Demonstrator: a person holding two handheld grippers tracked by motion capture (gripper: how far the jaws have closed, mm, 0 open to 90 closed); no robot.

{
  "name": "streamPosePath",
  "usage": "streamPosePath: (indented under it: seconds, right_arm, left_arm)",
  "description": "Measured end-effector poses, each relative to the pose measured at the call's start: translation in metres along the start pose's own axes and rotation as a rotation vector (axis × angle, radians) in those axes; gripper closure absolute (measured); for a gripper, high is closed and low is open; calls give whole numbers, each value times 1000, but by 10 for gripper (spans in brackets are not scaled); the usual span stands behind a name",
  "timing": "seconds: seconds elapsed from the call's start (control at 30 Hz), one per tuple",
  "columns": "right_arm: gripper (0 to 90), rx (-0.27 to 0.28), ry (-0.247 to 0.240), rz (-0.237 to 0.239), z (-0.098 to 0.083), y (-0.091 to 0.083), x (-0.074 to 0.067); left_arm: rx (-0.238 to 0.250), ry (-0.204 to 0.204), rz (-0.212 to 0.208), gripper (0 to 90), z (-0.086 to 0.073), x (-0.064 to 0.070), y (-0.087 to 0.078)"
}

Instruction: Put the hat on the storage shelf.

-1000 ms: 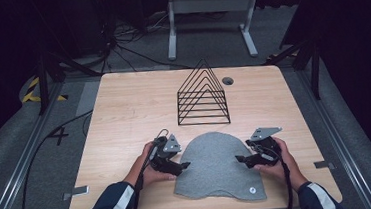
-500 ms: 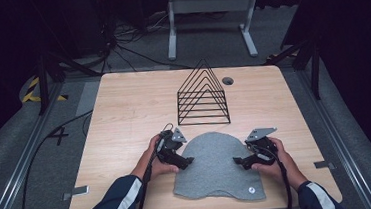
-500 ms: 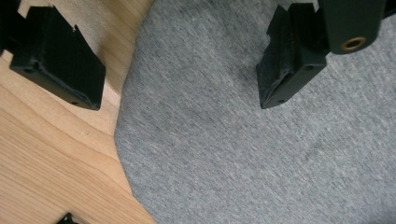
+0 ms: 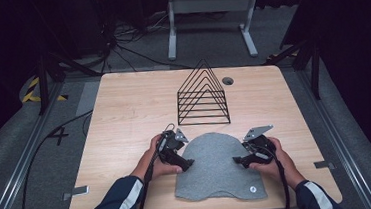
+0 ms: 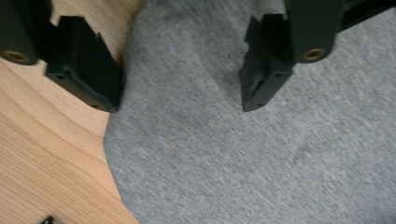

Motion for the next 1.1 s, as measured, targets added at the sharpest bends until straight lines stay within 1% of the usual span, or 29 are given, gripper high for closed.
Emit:
streamPosePath:
  seconds: [0.03, 0.07, 0.1, 0.13, 0.17, 0.2, 0.23, 0.27, 0.3, 0.33, 0.4, 0.47, 0.5, 0.57, 0.63, 0.67, 0.7, 0.73, 0.87, 0.9, 0.93, 0.97, 1.0, 1.07, 1.1]
  right_arm:
    - [360, 5, -1, 5, 0, 0, -2]
    - [396, 10, -4, 8, 0, -1, -3]
    - [450, 13, -2, 10, 0, -1, -4]
    - [482, 17, -7, 17, 1, -2, -6]
    - [536, 22, -12, 23, 1, -2, -7]
    - [589, 26, -14, 30, 2, -2, -8]
    - [625, 31, -6, 34, 2, -2, -8]
    - [659, 38, -4, 42, 2, -2, -8]
    - [693, 41, 3, 50, 2, -2, -9]
    - [753, 52, 10, 68, 2, -2, -9]
    - [812, 58, 14, 94, 2, -2, -11]
    - [836, 56, 9, 90, 2, -3, -12]
    - [839, 58, -3, 81, 3, -3, -11]
    - [841, 66, -10, 80, 4, -5, -12]
    - [843, 76, -18, 76, 6, -9, -11]
    - [843, 89, -16, 82, 8, -12, -12]
    - [843, 101, -21, 75, 10, -16, -11]
    - [843, 116, -25, 72, 13, -21, -10]
    - [844, 163, -51, 54, 26, -38, -10]
    - [844, 175, -58, 47, 30, -42, -9]
    - [844, 175, -58, 47, 30, -42, -9]
    - [844, 208, -63, 38, 39, -54, -7]
    - [844, 208, -63, 38, 39, -54, -7]
    - [844, 235, -75, 24, 49, -65, -5]
    - [844, 246, -79, 17, 53, -70, -4]
  left_arm:
    - [-1, 14, -9, 98, 1, 2, -2]
    - [5, 20, -17, 149, 2, 5, -3]
    - [11, 30, -19, 194, 3, 6, -3]
    - [7, 30, -21, 223, 3, 7, -4]
    - [7, 32, -28, 255, 4, 8, -5]
    - [13, 40, -43, 330, 5, 10, -7]
    - [21, 42, -47, 447, 6, 10, -7]
    - [22, 37, -47, 496, 6, 10, -7]
    - [36, 36, -59, 547, 7, 11, -7]
    - [43, 26, -68, 622, 8, 11, -7]
    - [43, 30, -79, 715, 7, 9, -8]
    - [57, 28, -88, 786, 8, 10, -7]
    - [43, 45, -80, 814, 7, 9, -9]
    - [48, 62, -65, 839, 8, 9, -11]
    - [60, 66, -63, 849, 11, 8, -16]
    - [65, 68, -60, 853, 13, 7, -18]
    - [88, 72, -51, 856, 17, 6, -22]
    - [98, 70, -51, 857, 19, 6, -25]
    - [140, 85, -31, 861, 33, 1, -45]
    - [156, 91, -28, 862, 39, 0, -51]
    - [156, 91, -28, 862, 39, 0, -51]
    - [174, 101, -13, 862, 47, -2, -62]
    - [174, 101, -13, 862, 47, -2, -62]
    - [201, 119, 2, 863, 57, -6, -75]
    - [205, 131, 12, 863, 63, -9, -83]
Point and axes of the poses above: each handheld gripper's, and its own axes: y roughly forward along the jaws, z roughly out of its top, x roughly to its right, the point moved 10 cm from there along y, roughly forward along the jaws, and after that the axes turned 5 degrees about z, right-handed, at the moved point
